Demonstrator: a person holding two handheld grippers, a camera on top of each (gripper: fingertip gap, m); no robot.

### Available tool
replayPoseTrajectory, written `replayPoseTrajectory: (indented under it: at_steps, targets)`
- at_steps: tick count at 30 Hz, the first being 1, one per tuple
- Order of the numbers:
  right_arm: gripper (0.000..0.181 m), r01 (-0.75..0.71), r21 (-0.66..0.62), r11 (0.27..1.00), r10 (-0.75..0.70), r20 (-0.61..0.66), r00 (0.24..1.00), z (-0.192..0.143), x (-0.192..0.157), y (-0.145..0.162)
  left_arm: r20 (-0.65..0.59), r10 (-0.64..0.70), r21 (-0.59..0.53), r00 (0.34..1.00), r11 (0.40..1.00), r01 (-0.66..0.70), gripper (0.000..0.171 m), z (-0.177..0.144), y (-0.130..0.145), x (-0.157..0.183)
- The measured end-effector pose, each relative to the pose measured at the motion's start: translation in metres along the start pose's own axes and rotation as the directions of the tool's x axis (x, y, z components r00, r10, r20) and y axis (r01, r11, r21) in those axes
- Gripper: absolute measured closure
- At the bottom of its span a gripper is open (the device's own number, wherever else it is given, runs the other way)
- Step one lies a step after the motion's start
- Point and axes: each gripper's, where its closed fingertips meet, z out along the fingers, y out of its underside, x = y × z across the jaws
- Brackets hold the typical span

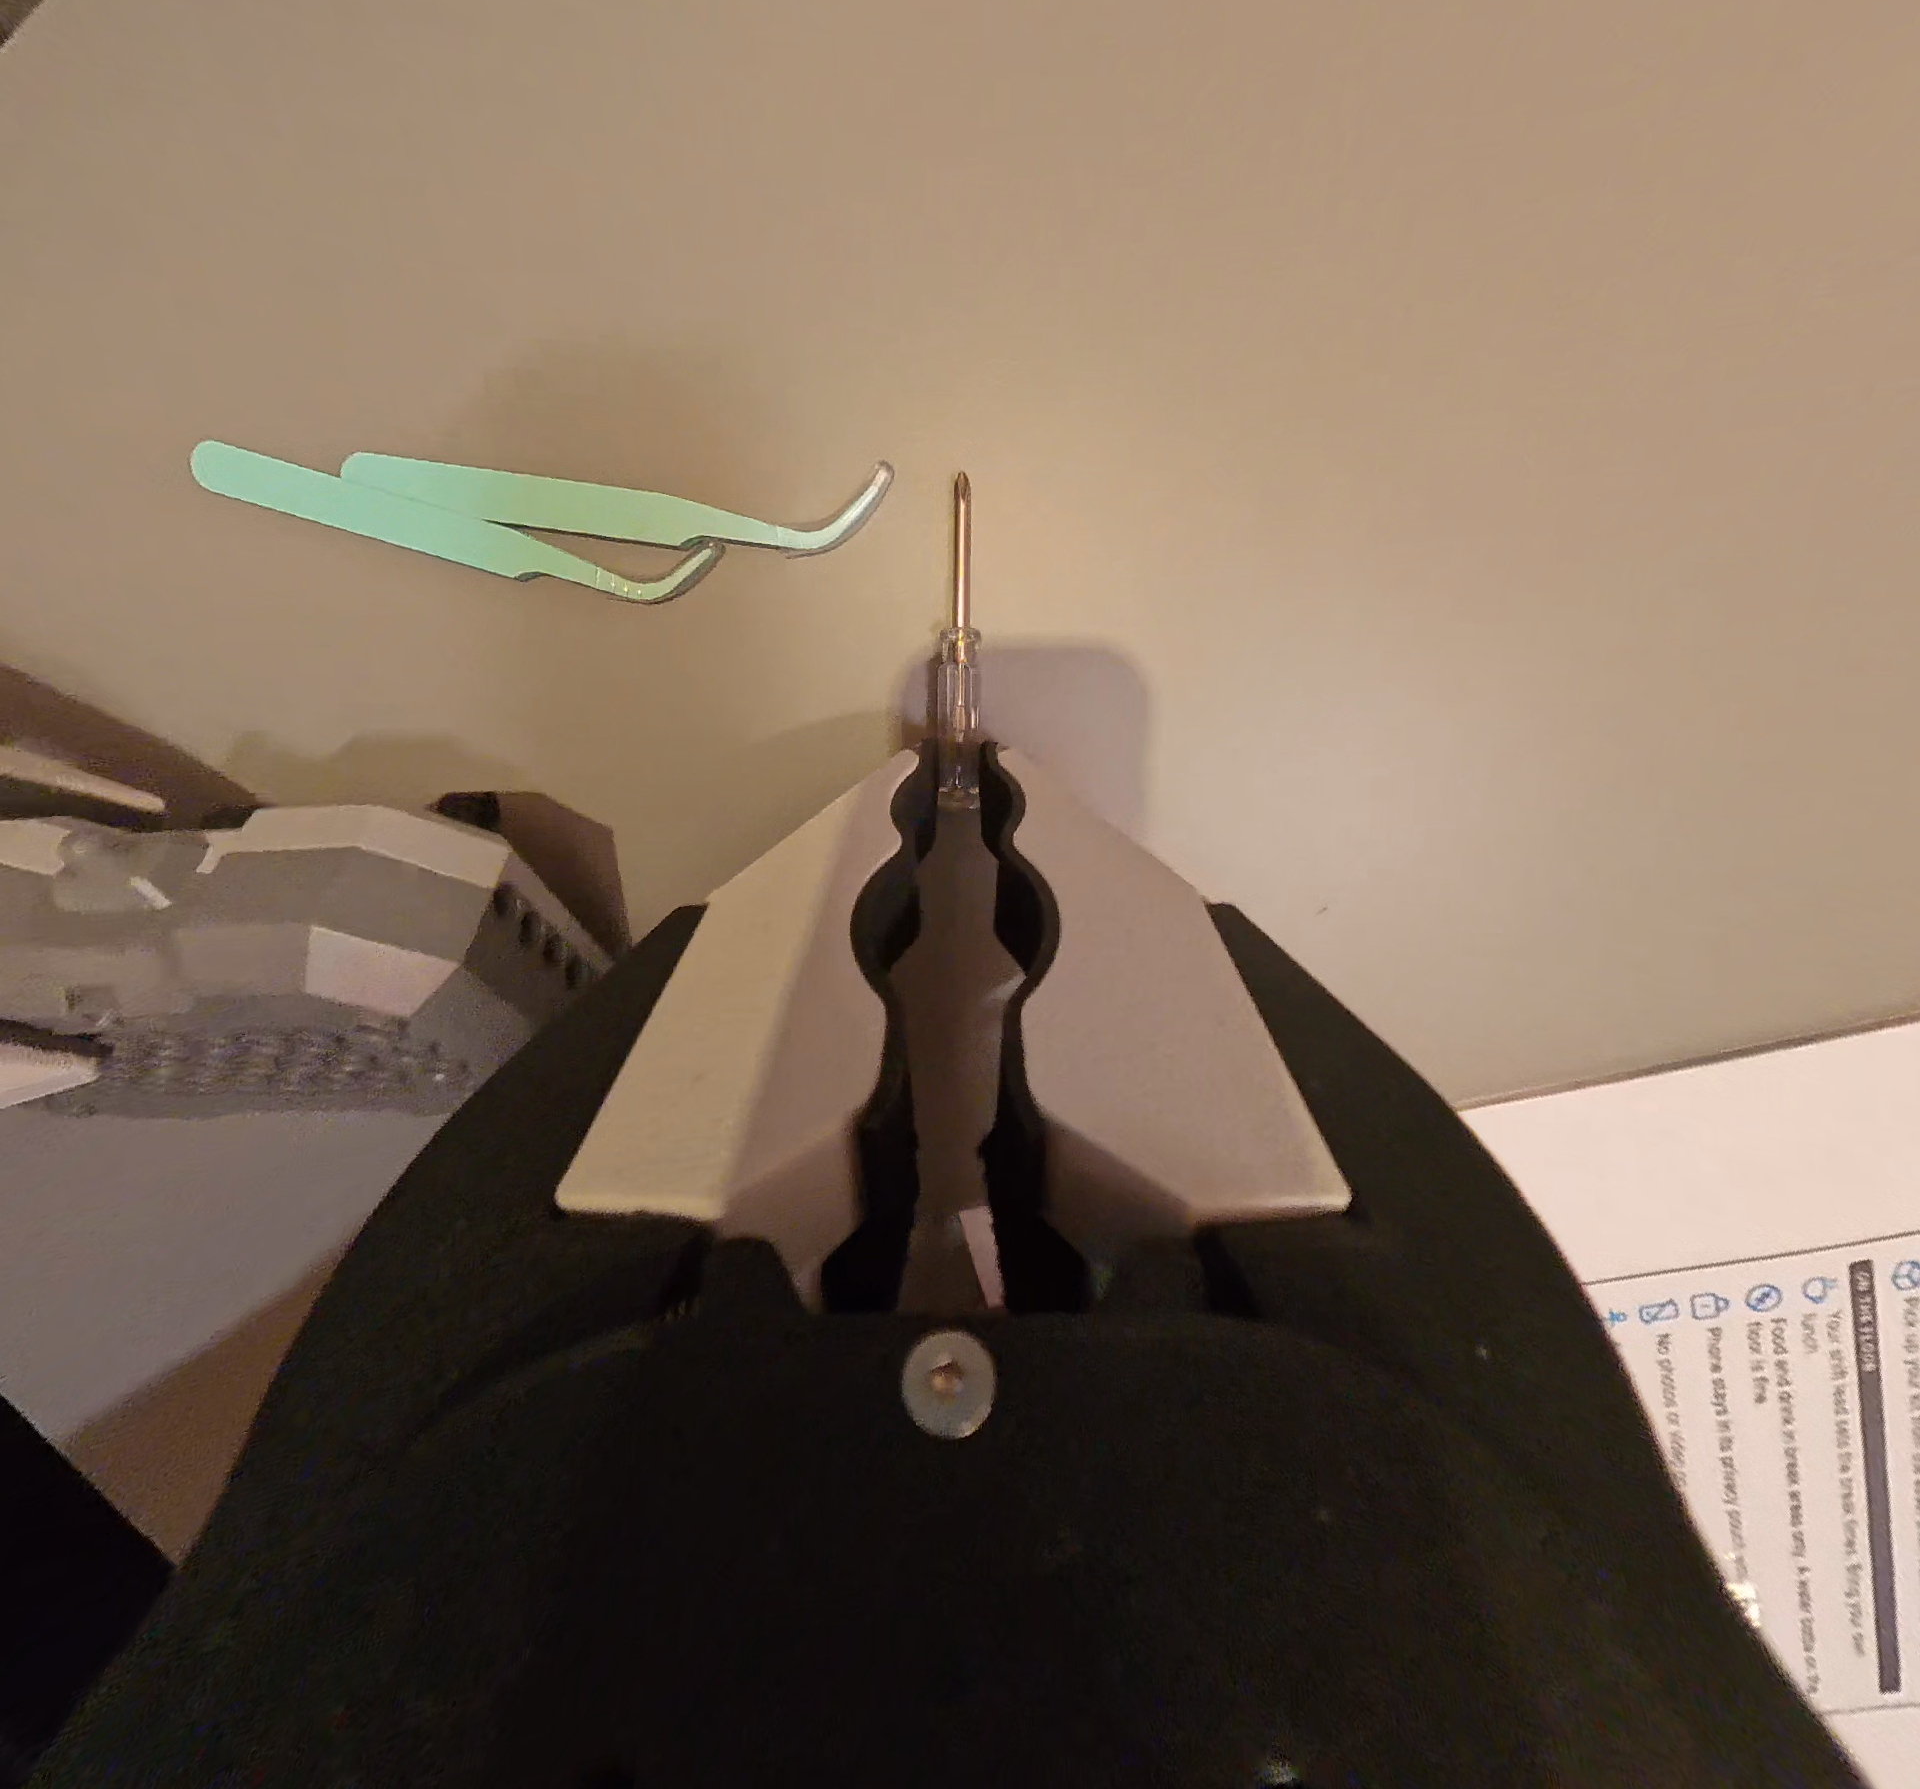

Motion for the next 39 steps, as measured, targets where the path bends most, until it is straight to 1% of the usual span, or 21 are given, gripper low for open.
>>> replayPoseTrajectory:
  at_steps: [3,6,7,9,11,13,15,16,18,20,23,26,30,32,33,34,36,39]
  targets:
    - [0.176,0.0,0.022,1.0,0.0,0.022,1.0,-0.01,-0.004,-0.002,0.005,0.016,0.022,1.0,1.0,-0.016,0.131,-0.002,-0.001,0.0]
    - [0.177,-0.01,0.06,0.998,0.007,0.044,0.999,-0.028,-0.01,-0.006,-0.015,0.034,0.018,0.999,0.999,-0.034,0.127,-0.003,-0.001,0.003]
    - [0.177,-0.016,0.072,0.997,0.013,0.052,0.999,-0.036,-0.013,-0.007,-0.01,0.047,0.018,0.999,0.999,-0.047,0.125,-0.005,-0.002,0.003]
    - [0.176,-0.022,0.109,0.994,0.014,0.075,0.997,-0.054,-0.02,-0.013,0.003,0.075,0.023,0.997,0.997,-0.075,0.114,-0.009,-0.004,0.004]
    - [0.177,-0.02,0.146,0.989,0.003,0.112,0.994,-0.075,-0.032,-0.017,0.033,0.126,0.048,0.991,0.991,-0.128,0.109,-0.018,-0.012,0.007]
    - [0.177,0.011,0.191,0.982,-0.041,0.154,0.987,-0.097,-0.046,-0.021,0.054,0.204,0.078,0.978,0.975,-0.207,0.109,-0.031,-0.025,0.016]
    - [0.177,0.056,0.241,0.969,-0.094,0.151,0.984,-0.12,-0.054,-0.025,0.05,0.262,0.133,0.964,0.955,-0.266,0.113,-0.047,-0.048,0.031]
    - [0.177,0.087,0.272,0.959,-0.13,0.146,0.981,-0.132,-0.059,-0.027,0.036,0.268,0.156,0.963,0.95,-0.27,0.114,-0.055,-0.061,0.039]
    - [0.177,0.137,0.328,0.935,-0.184,0.117,0.976,-0.154,-0.066,-0.033,-0.043,0.234,0.195,0.971,0.955,-0.222,0.123,-0.065,-0.087,0.057]
    - [0.177,0.209,0.346,0.915,-0.242,0.054,0.969,-0.169,-0.072,-0.035,-0.164,0.177,0.203,0.97,0.969,-0.143,0.127,-0.071,-0.108,0.076]
    - [0.177,0.291,0.361,0.886,-0.301,-0.029,0.953,-0.189,-0.079,-0.04,-0.271,0.136,0.232,0.953,0.97,-0.072,0.138,-0.078,-0.133,0.098]
    - [0.177,0.33,0.386,0.861,-0.323,-0.086,0.943,-0.206,-0.083,-0.045,-0.301,0.149,0.235,0.942,0.969,-0.078,0.142,-0.078,-0.139,0.111]
    - [0.177,0.349,0.385,0.855,-0.331,-0.114,0.937,-0.213,-0.084,-0.044,-0.391,0.142,0.257,0.909,0.966,-0.04,0.152,-0.083,-0.144,0.135]
    - [0.177,0.345,0.39,0.854,-0.323,-0.124,0.938,-0.216,-0.083,-0.044,-0.414,0.141,0.254,0.899,0.967,-0.034,0.159,-0.083,-0.145,0.143]
    - [0.177,0.337,0.399,0.853,-0.315,-0.122,0.941,-0.218,-0.083,-0.044,-0.412,0.141,0.264,0.9,0.964,-0.03,0.168,-0.084,-0.147,0.145]
    - [0.177,0.321,0.411,0.853,-0.301,-0.115,0.947,-0.221,-0.083,-0.045,-0.415,0.137,0.27,0.899,0.963,-0.022,0.171,-0.085,-0.148,0.146]
    - [0.177,0.309,0.422,0.852,-0.289,-0.113,0.951,-0.224,-0.083,-0.045,-0.438,0.12,0.265,0.891,0.964,0.0,0.171,-0.087,-0.15,0.15]
    - [0.177,0.3,0.43,0.851,-0.275,-0.12,0.954,-0.227,-0.081,-0.046,-0.436,0.136,0.277,0.89,0.961,-0.011,0.171,-0.088,-0.153,0.155]
